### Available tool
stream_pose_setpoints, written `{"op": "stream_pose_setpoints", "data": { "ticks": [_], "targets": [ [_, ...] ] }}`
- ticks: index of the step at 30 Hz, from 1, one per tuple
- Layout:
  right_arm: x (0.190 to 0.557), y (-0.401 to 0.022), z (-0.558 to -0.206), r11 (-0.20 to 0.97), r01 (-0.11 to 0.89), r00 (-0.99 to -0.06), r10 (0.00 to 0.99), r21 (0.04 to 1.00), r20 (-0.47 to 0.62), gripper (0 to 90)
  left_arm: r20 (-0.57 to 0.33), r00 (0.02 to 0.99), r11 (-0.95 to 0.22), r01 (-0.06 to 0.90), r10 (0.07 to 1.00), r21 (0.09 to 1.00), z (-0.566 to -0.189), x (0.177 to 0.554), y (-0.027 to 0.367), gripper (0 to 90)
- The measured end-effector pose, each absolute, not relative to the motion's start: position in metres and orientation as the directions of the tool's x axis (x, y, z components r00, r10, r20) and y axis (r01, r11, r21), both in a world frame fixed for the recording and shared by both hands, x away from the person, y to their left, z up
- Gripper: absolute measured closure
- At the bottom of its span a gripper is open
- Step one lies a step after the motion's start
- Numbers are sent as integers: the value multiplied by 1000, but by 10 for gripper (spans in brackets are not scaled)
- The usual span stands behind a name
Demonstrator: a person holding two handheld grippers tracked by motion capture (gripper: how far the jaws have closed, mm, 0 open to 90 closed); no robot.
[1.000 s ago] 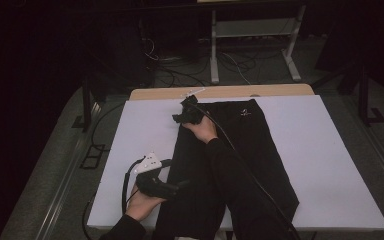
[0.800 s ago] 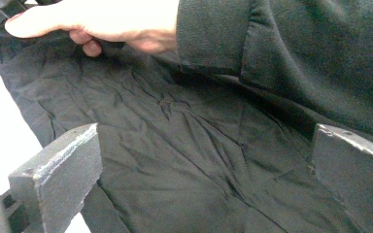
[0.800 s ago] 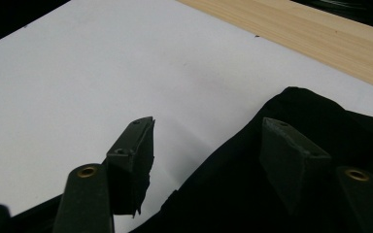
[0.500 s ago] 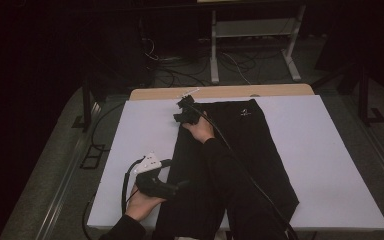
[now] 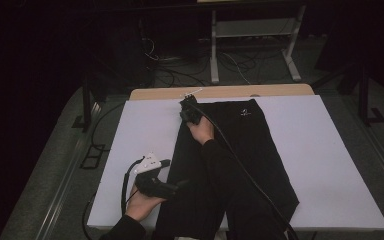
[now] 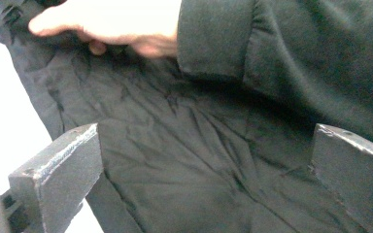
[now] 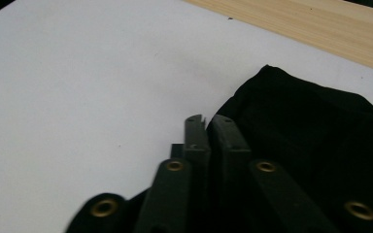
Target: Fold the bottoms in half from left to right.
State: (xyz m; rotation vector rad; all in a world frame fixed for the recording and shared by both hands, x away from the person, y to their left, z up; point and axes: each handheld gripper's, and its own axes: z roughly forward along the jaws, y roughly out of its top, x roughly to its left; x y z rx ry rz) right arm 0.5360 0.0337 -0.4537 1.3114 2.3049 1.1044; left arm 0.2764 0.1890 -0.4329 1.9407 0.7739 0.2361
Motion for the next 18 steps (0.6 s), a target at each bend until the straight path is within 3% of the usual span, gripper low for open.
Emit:
{"op": "stream_pose_setpoints", "data": {
  "ticks": [8,18],
  "targets": [
    [529,36,-450,331,589,-577,811,737,96,869,-178,762,-335,465,623,819,-430,270,188,0],
    [519,29,-444,287,572,-560,821,768,110,870,-145,753,-377,475,642,795,-427,256,194,0]
  ]
}}
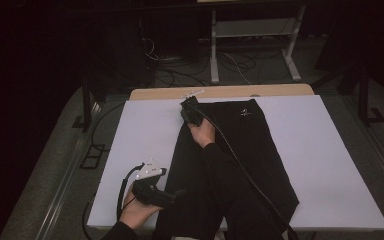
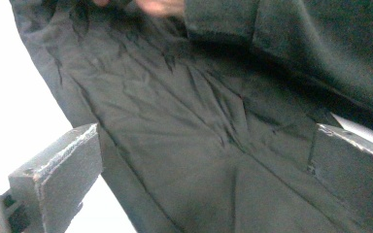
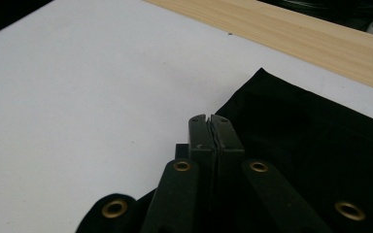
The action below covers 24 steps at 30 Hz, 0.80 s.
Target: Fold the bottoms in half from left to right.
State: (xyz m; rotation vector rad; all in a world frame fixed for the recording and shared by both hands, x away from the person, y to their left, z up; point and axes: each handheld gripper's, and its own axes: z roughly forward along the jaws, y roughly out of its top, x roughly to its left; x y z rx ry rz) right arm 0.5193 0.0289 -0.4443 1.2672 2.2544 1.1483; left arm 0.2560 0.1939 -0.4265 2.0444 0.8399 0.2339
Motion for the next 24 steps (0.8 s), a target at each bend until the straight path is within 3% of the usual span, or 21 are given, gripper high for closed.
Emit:
{"op": "stream_pose_setpoints", "data": {
  "ticks": [24],
  "targets": [
    [507,7,-431,242,574,-538,832,782,137,872,-186,763,-451,540,620,711,-431,232,212,0]
  ]
}}
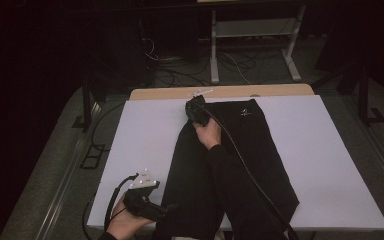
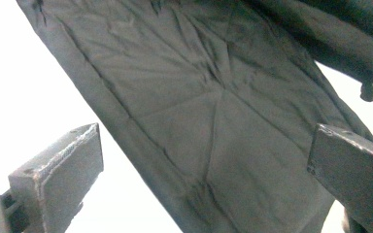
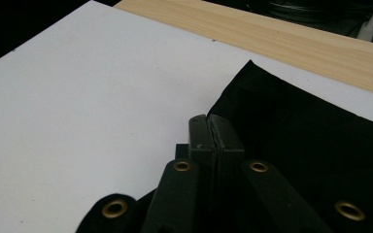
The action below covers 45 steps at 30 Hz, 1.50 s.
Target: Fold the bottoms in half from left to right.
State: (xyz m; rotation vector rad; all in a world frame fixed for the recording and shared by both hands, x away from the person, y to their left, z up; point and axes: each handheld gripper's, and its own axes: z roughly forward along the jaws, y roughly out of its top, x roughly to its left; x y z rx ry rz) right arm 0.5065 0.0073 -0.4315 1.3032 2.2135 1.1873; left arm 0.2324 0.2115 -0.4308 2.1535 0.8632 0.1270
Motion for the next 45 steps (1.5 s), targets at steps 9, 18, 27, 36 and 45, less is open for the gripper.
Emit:
{"op": "stream_pose_setpoints", "data": {
  "ticks": [9,18,27,36,45],
  "targets": [
    [505,8,-431,232,571,-539,830,788,146,871,-210,786,-524,559,581,642,-439,233,218,0],
    [503,12,-432,243,566,-548,825,788,139,870,-277,793,-541,583,544,606,-443,233,223,87],
    [502,11,-430,236,565,-557,816,790,155,869,-307,803,-540,578,511,611,-443,236,229,298],
    [503,12,-431,229,559,-560,813,797,159,870,-142,880,-648,435,453,625,-444,231,220,743],
    [502,15,-432,234,561,-569,806,794,165,870,-171,880,-631,442,444,637,-446,233,222,888]
  ]
}}
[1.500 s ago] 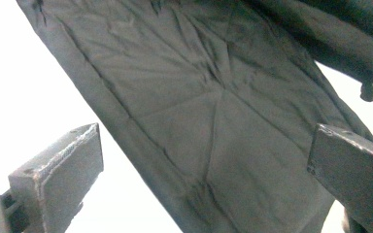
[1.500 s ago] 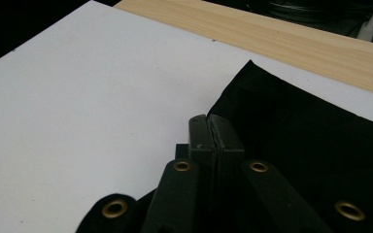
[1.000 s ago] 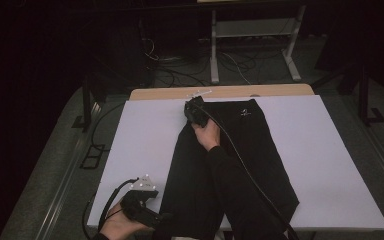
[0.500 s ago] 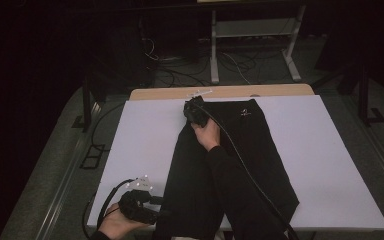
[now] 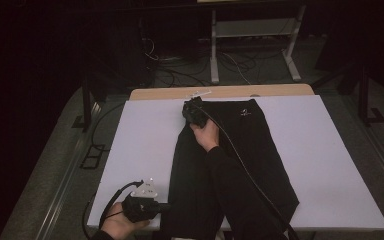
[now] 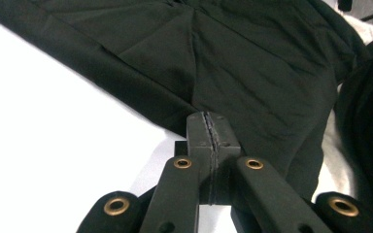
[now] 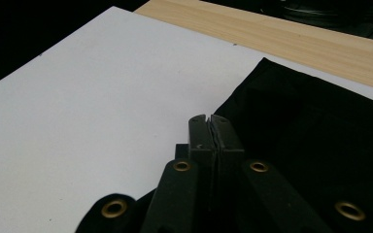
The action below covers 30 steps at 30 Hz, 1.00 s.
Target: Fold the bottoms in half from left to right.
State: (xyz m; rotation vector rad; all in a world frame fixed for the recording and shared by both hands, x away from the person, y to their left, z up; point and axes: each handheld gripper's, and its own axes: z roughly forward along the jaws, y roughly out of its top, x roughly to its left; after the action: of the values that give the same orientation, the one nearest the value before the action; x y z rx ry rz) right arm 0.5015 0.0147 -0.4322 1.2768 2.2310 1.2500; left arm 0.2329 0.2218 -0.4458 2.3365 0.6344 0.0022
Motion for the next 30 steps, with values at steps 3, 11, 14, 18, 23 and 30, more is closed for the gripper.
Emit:
{"op": "stream_pose_setpoints", "data": {
  "ticks": [3,11,14,18,23,30],
  "targets": [
    [501,15,-431,232,561,-573,802,795,170,870,-196,871,-614,461,450,641,-445,234,224,890],
    [503,8,-422,232,552,-579,798,801,168,871,-278,839,-520,516,468,681,-434,237,229,889],
    [504,4,-418,233,554,-578,799,800,168,871,-285,838,-497,514,466,699,-429,238,228,890],
    [505,-2,-414,237,555,-579,799,797,166,871,-289,841,-479,506,457,717,-424,240,226,890],
    [506,-9,-408,235,551,-578,800,800,163,871,-302,842,-464,506,447,727,-419,242,221,889],
    [509,-22,-399,218,552,-568,805,805,172,871,-305,857,-465,488,416,739,-415,240,210,889]
  ]
}}
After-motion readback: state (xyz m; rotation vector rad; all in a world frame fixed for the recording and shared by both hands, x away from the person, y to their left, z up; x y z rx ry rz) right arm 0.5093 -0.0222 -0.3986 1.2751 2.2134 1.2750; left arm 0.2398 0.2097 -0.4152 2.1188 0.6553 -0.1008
